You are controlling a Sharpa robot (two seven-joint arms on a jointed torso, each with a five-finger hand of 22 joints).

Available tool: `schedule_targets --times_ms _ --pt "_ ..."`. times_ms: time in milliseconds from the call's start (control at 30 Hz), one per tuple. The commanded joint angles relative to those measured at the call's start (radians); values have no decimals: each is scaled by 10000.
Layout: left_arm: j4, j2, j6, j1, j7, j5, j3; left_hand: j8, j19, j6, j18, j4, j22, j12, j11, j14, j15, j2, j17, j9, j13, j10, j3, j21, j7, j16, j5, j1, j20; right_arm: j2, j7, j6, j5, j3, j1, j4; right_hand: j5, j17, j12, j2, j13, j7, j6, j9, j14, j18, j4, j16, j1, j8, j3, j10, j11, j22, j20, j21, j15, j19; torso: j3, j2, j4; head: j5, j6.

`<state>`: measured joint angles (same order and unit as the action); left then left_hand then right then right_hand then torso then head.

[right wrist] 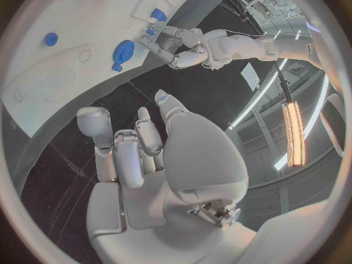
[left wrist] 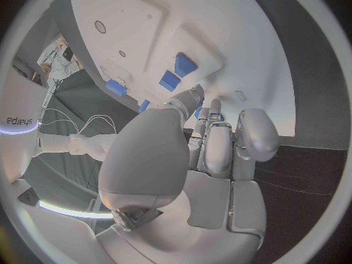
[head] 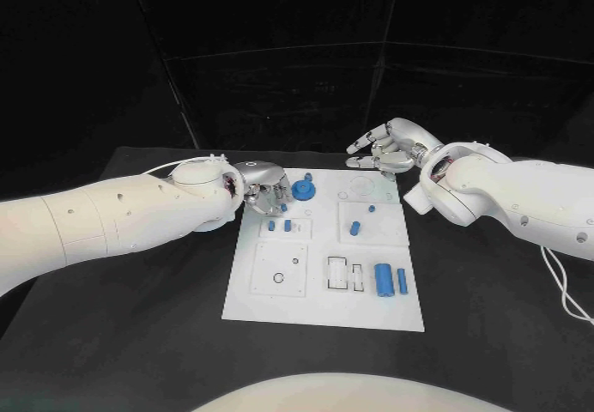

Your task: Assemble the parts on the task board

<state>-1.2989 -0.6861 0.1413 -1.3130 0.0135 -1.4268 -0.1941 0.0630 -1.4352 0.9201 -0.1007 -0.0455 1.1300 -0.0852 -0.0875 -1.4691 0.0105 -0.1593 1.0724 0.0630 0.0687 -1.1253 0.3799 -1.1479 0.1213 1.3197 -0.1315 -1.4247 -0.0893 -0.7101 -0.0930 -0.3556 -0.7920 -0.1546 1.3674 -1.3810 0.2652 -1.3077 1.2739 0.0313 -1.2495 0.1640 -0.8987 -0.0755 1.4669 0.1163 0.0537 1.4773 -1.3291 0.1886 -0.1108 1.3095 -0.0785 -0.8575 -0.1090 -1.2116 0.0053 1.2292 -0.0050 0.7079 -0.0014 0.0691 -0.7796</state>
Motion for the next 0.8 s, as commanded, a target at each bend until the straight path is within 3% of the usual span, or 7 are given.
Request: schedule_targets --times_ms 33,133,200,267,367,500,800 --pt "-33 -80 140 -11 67 60 7 2 20 -53 18 6 -35 39 -5 -100 -73 -62 -19 15 -5 82 20 80 12 -49 8 55 -43 -14 -38 33 -4 5 16 34 37 -761 -34 -93 32 -18 -23 7 616 115 13 -33 -19 41 43 -39 42 27 49 53 -81 7 -5 -8 -3 -23 25" --pt "-72 -202 244 -12 38 61 10 68 41 74 6 4 -84 32 -14 -92 -85 -32 -38 44 6 108 16 140 61 -53 8 60 -57 -52 71 85 -159 5 16 108 46 -702 -190 -104 187 -19 -21 10 602 129 -15 -69 -74 50 21 -181 47 111 52 103 -84 -32 5 -6 1 -36 39" --pt "-107 -317 360 -20 -17 140 18 147 58 256 -5 3 -117 -11 -5 -83 -83 -10 -61 72 25 74 11 185 92 -59 8 66 -63 -93 166 136 -411 5 16 164 57 -473 -1316 -129 1285 -32 -61 12 536 199 -38 -214 -152 84 -39 -1148 52 535 59 360 -94 -251 3 -8 0 -67 57" --pt "-130 -451 544 -36 -144 432 64 193 63 363 -11 1 -128 -55 13 -84 -74 10 -57 84 41 20 18 203 113 -51 4 67 -61 -159 242 193 -764 5 16 196 77 147 -3830 -138 3584 -37 -124 22 350 341 -56 -622 -278 98 -198 -3107 67 1394 74 905 -109 -712 1 -12 0 -108 79" --pt "-180 -702 912 -57 -453 1246 151 310 157 616 -68 6 -374 -120 33 -52 -58 40 -132 113 58 -42 50 467 180 -93 0 57 -52 -301 329 317 -1614 4 16 186 79 1308 -6218 -45 5454 -22 -278 39 30 532 -83 -1461 -489 95 -637 -3951 -19 2623 78 1746 -79 -1355 3 -5 0 -234 138" --pt "-261 -1070 1403 -98 -1129 3424 203 441 605 903 -278 4 -1375 -230 14 357 -82 42 -1257 126 74 -103 76 1548 253 -769 1 76 -63 -527 502 478 -3221 2 11 85 -90 1885 -8268 220 7355 -20 -673 35 -24 608 -330 -1979 -811 142 -1299 -3554 -23 3135 54 2162 -49 -1545 11 -7 -19 -416 204" --pt "-928 -1822 1654 -117 -2811 8678 197 500 1910 1102 -764 34 -3807 -720 46 1536 -89 81 -3663 78 190 -483 52 4341 307 -2420 10 79 -95 -869 1429 660 -6791 0 -250 -296 -278 1913 -9468 603 8784 -72 -995 76 96 564 -466 -2122 -719 -117 -1826 -3069 -64 3004 60 2114 -46 -1309 5 -9 1 -585 285"
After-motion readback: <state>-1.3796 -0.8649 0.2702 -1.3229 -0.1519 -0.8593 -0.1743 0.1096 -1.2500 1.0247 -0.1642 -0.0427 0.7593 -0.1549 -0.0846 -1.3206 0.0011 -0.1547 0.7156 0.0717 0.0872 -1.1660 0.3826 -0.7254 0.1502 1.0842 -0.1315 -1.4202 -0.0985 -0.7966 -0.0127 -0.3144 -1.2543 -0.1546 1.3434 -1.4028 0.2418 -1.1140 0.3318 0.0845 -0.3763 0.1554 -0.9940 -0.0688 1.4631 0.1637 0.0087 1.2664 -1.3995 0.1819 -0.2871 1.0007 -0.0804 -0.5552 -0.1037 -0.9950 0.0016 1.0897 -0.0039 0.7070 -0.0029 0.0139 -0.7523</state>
